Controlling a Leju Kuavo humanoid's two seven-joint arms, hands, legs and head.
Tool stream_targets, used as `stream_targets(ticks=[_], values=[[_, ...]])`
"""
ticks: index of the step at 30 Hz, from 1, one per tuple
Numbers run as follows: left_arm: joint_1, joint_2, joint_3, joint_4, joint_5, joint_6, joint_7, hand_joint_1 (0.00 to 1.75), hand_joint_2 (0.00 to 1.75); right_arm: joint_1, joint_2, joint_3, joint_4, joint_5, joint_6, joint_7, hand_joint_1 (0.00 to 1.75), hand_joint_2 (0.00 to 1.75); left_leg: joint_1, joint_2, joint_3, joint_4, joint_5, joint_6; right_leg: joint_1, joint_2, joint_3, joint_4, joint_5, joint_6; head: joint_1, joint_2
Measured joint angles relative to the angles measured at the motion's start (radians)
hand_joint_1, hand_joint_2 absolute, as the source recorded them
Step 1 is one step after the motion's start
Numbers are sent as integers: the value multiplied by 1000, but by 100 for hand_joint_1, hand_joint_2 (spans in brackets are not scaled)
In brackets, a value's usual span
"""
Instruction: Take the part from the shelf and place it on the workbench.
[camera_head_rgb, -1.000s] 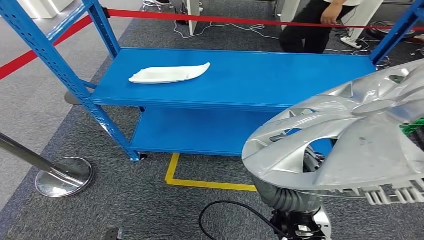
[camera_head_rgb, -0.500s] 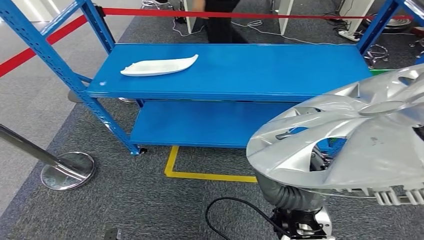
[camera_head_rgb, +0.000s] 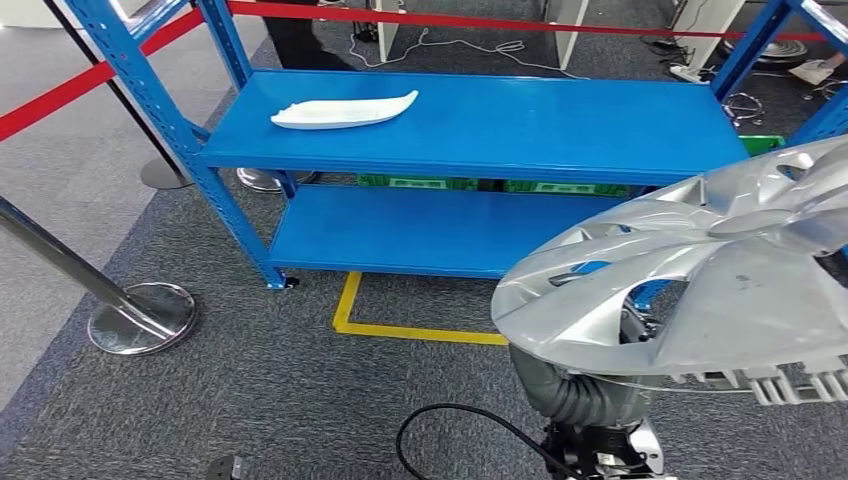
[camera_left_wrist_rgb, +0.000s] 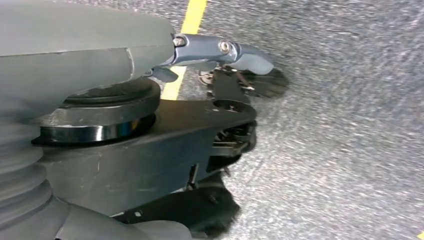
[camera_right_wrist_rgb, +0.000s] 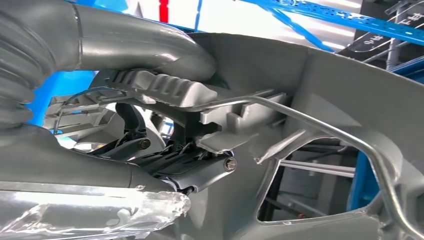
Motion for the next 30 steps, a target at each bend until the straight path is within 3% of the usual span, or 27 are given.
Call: stream_targets(ticks=[2, 4, 6, 7, 8, 9, 11, 12, 13, 14, 16, 17, 19, 20, 22, 23, 25, 27, 28, 29, 30], values=[[0, 0, 0, 0, -3, 0, -1, 0, 175, 1, 0, 0, 0, -4, 0, -1, 175, 175, 0, -2, -27, 10, 19, -8, -2, 0, 115, -147, 17, 1, 0, 0], [0, 0, 0, 0, -5, 0, -2, 0, 175, 2, 1, -1, -1, -4, -2, -2, 175, 175, -2, -3, -42, 18, 38, -18, 1, 3, 180, -250, -2, -6, 1, 0], [1, 1, 0, 0, -5, 0, -3, 0, 175, 3, 1, -1, -2, -3, -6, -4, 175, 175, -1, -4, -50, 21, 53, -28, 3, 6, 172, -259, 0, -24, 1, 0], [1, 1, 0, 0, -5, 0, -3, 0, 175, 3, 2, -1, -2, -2, -9, -5, 175, 175, 1, -4, -55, 26, 44, -34, 2, 6, 164, -257, 7, -32, 2, 0], [2, 1, 0, 0, -5, 1, -3, 0, 175, 3, 2, -1, -2, -1, -11, -6, 175, 175, 2, -4, -64, 43, 17, -40, 1, 5, 154, -257, 18, -42, 0, 0], [3, 1, 0, 0, -5, 1, -3, 0, 175, 2, 2, -2, -2, 2, -14, -8, 175, 175, 4, -4, -78, 80, -30, -46, 0, 4, 141, -257, 30, -50, -3, 0], [2, 2, 0, 0, -7, 1, -4, 0, 175, 3, 3, -2, -2, 19, -20, -11, 175, 175, 7, -4, -112, 208, -135, -54, 0, 5, 113, -257, 55, -57, -7, 0], [1, 2, 0, 0, -9, 1, -5, 0, 175, 3, 3, -2, -2, 30, -23, -11, 175, 175, 7, -3, -126, 275, -160, -56, 0, 5, 97, -256, 66, -57, -7, 0], [1, 3, 0, 0, -11, 0, -7, 0, 175, 3, 3, -2, -2, 38, -25, -10, 175, 175, 8, -3, -130, 323, -155, -57, 0, 4, 81, -256, 78, -56, -8, 0], [1, 3, 0, 0, -12, -2, -9, 0, 175, 3, 3, -2, -2, 38, -28, -7, 175, 175, 9, -3, -122, 343, -129, -56, 0, 4, 65, -255, 90, -53, -8, 0], [0, 4, 0, 0, -12, -5, -11, 0, 175, 3, 3, -2, -2, 18, -31, -2, 175, 175, 10, -4, -55, 284, -71, -53, 0, 3, 41, -255, 110, -47, -8, 0], [0, 4, 0, 0, -12, -5, -11, 0, 175, 4, 4, -2, -2, 4, -31, 0, 175, 175, 10, -4, 4, 213, -67, -50, 1, 4, 32, -253, 119, -43, -8, 0], [-3, 3, 0, 0, -12, -5, -11, 0, 175, 4, 5, -3, -2, -12, -31, 3, 175, 175, 8, -4, 105, 68, -102, -40, 3, 4, 19, -249, 136, -34, -7, 0], [-4, 3, 0, 0, -12, -5, -11, 0, 175, 4, 6, -3, -2, -15, -31, 4, 175, 175, 6, -5, 129, 26, -117, -34, 3, 3, 13, -249, 144, -29, -6, 0], [-3, 3, 0, 0, -12, -4, -12, 0, 175, 4, 6, -3, -2, -16, -31, 4, 175, 175, 4, -4, 125, 7, -117, -20, -1, 2, 2, -246, 154, -18, -6, 0], [0, 3, 0, 0, -13, -4, -12, 0, 175, 5, 6, -3, -2, -17, -31, 4, 175, 175, 4, -3, 121, 6, -111, -13, -3, 2, -7, -233, 142, -14, -5, 0], [3, 3, 0, 0, -20, 9, -5, 0, 175, 6, 6, -3, -2, -20, -31, 4, 175, 175, 5, -1, 112, 5, -98, -1, -4, 1, -46, -140, 77, -8, -3, 0], [3, 3, -3, 0, -40, 41, 16, 0, 175, 7, 6, -3, -2, -29, -28, 4, 175, 175, 2, -1, 100, 6, -87, 4, -4, 1, -95, 1, 6, -4, -1, 0], [4, 3, -4, 0, -51, 59, 29, 0, 175, 6, 6, -3, -2, -38, -23, 5, 175, 175, 0, -1, 94, 6, -82, 4, -3, 1, -103, 41, -9, -4, -1, 0], [5, 3, -6, 0, -60, 75, 43, 0, 175, 6, 6, -3, -2, -48, -14, 7, 175, 175, -1, -1, 89, 7, -78, 4, -3, 1, -91, 41, -5, -6, -1, 0], [5, 3, -6, 0, -65, 88, 54, 0, 175, 6, 6, -3, -2, -58, -4, 9, 175, 175, -2, -1, 85, 8, -75, 3, -2, 1, -57, 0, 14, -8, -1, 0]])
